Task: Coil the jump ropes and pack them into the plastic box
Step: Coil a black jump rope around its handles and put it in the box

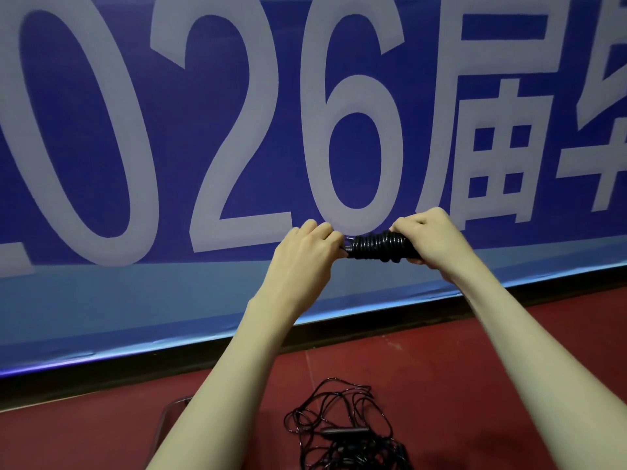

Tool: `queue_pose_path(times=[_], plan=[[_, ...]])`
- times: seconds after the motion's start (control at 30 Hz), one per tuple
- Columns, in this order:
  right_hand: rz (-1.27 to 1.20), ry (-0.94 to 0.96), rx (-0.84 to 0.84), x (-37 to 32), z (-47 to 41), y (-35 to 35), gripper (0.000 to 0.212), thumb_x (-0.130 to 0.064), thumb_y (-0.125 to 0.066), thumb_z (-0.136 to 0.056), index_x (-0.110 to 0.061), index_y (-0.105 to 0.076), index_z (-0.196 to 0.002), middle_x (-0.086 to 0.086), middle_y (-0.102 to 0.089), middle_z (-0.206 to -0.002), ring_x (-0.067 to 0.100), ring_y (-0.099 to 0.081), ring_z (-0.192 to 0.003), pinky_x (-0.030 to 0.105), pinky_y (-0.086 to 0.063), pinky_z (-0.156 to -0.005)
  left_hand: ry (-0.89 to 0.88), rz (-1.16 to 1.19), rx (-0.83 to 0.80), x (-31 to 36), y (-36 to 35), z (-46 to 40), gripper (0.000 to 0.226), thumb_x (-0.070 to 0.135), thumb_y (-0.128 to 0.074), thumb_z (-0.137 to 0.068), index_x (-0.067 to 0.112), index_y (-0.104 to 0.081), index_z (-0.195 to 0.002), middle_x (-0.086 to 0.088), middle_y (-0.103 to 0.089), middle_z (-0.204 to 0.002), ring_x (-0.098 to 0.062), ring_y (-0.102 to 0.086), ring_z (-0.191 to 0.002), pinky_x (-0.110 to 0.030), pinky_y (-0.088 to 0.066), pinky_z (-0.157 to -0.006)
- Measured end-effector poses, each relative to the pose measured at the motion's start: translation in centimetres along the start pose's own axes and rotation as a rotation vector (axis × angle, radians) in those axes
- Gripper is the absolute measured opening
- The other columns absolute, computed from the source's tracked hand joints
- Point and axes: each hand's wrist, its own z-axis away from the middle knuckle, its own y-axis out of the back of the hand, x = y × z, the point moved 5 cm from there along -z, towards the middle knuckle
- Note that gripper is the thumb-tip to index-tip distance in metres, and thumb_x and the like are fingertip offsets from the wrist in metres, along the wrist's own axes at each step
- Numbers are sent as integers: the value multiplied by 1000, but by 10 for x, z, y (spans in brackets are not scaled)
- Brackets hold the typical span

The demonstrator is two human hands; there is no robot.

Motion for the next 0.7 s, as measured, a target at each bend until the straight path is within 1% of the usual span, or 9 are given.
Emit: queue_pose_path(times=[0.07,0.17,0.23,0.3,0.37,0.43,0.5,0.6,0.7], plan=[[71,12,-93,-6,3,-1,34,-15,-52,-86,17,-61,-78,25,-52,-63,15,-42,-44,16,-29,-35,-21,-1,23,-2,-1,1,20,11,-80,-76,12,-61,-72,-1,-54,-65,-24,-44,-60,-31,-24,-56],[127,21,-250,-12,10,-2,38,-15,-52,-89,20,-56,-77,18,-52,-59,16,-37,-41,18,-25,-36,-46,85,53,-5,0,4,19,16,-76,-79,15,-59,-73,3,-58,-66,-21,-42,-62,-31,-25,-60],[135,31,-362,-14,16,-3,38,-16,-53,-91,17,-61,-75,15,-55,-55,17,-37,-42,19,-23,-37,-41,193,-2,-6,1,6,18,23,-75,-79,16,-58,-75,6,-60,-69,-21,-45,-65,-31,-29,-62],[114,30,-468,-15,24,-3,36,-16,-53,-92,9,-67,-71,11,-57,-53,17,-36,-43,20,-21,-39,67,474,-126,-10,-2,9,15,25,-74,-80,18,-61,-76,9,-63,-73,-19,-52,-72,-34,-39,-66],[69,41,-543,-17,31,-5,36,-16,-53,-93,2,-69,-67,10,-56,-53,16,-36,-43,21,-20,-41,218,830,-252,-13,-6,16,13,18,-72,-82,20,-61,-75,11,-65,-73,-13,-56,-72,-34,-46,-69],[12,66,-576,-21,34,-4,36,-15,-52,-94,-1,-70,-66,10,-54,-53,15,-37,-44,21,-20,-42,325,1068,-263,-11,-7,22,16,7,-66,-84,17,-56,-76,10,-62,-67,-11,-52,-62,-28,-43,-63],[-64,95,-595,-25,34,-3,35,-17,-53,-93,-3,-68,-65,10,-52,-54,16,-35,-45,22,-19,-42,412,1211,-233,-10,-6,23,15,3,-59,-89,13,-52,-79,12,-55,-62,-10,-44,-56,-25,-38,-56],[-195,125,-633,-27,32,-2,34,-24,-51,-87,-4,-66,-64,13,-48,-57,20,-30,-47,27,-13,-43,500,1360,-188,-8,-7,21,17,10,-53,-96,14,-50,-80,13,-50,-59,-11,-34,-57,-19,-30,-51],[-283,123,-656,-27,32,-3,33,-27,-51,-85,-8,-66,-62,12,-47,-57,20,-31,-48,21,-15,-40,551,1474,-160,0,-15,19,24,19,-51,-100,15,-48,-76,12,-45,-53,-7,-32,-49,-15,-27,-46]])
